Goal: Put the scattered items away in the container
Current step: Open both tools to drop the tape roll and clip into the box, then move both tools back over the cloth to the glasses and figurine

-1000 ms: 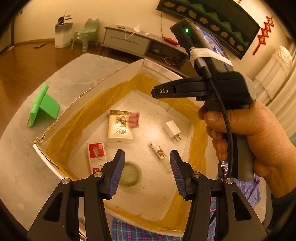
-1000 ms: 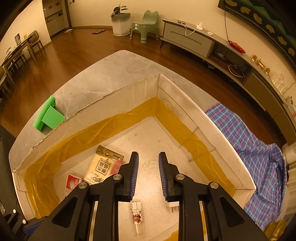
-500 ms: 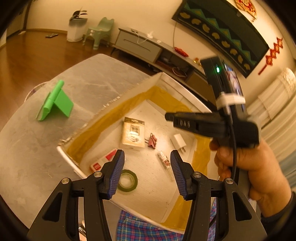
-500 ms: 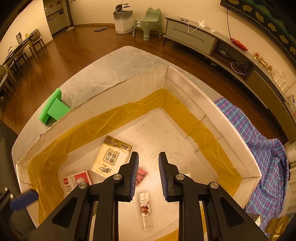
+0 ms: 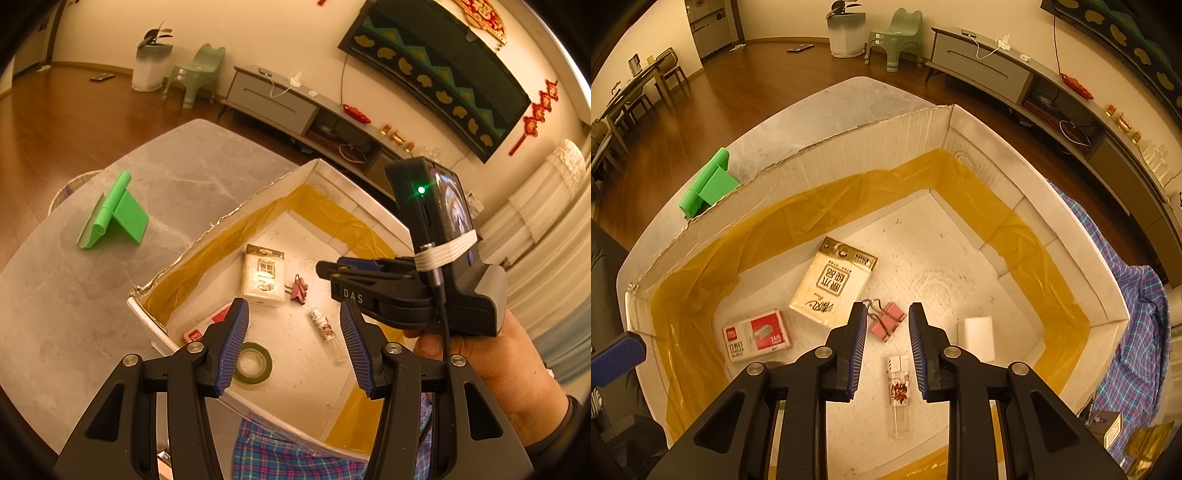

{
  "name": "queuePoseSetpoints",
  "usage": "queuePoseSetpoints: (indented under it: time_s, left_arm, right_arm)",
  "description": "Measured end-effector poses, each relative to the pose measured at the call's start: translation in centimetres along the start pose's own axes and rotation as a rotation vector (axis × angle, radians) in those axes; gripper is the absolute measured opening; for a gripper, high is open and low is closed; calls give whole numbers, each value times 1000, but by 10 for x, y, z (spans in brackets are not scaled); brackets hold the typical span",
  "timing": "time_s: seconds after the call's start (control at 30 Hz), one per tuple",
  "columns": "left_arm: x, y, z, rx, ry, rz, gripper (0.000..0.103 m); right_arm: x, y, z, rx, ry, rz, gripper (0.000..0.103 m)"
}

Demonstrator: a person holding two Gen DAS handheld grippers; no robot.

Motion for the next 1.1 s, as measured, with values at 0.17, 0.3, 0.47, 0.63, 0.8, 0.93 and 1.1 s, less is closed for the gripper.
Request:
queuePoseSetpoints:
  time_s: [0.17, 0.3, 0.47, 0.63, 0.8, 0.93, 1.1]
  left_arm:
    - [3, -2, -1, -10, -9, -2, 54]
    - [6, -4, 0, -17, -17, 0, 54]
    - [9, -6, 0, -20, -26, 4, 54]
    - [10, -10, 1, -29, -29, 5, 54]
    - [9, -12, 1, -37, -32, 4, 54]
    - [8, -14, 2, -46, -33, 0, 54]
    - [8, -21, 4, -61, -35, -4, 54]
  right_arm:
    - [6, -4, 10, -19, 0, -21, 26]
    - [12, -7, 21, -48, 0, -55, 26]
    - [19, -10, 37, -91, -2, -110, 26]
    - [31, -8, 47, -120, -28, -177, 26]
    - [47, -4, 51, -139, -72, -244, 26]
    - [60, 0, 58, -149, -110, -299, 26]
    - [76, 1, 67, -151, -158, -352, 26]
Point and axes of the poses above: each gripper's, at about its wrist camera, not at the fingertips, and x roughly against the way its jaws point, y to its left, z to its underside, the point moved 10 cm from there along -x, roughly the way its jaws point, and after that the axes turned 6 degrees about z, right-handed, at the moved point
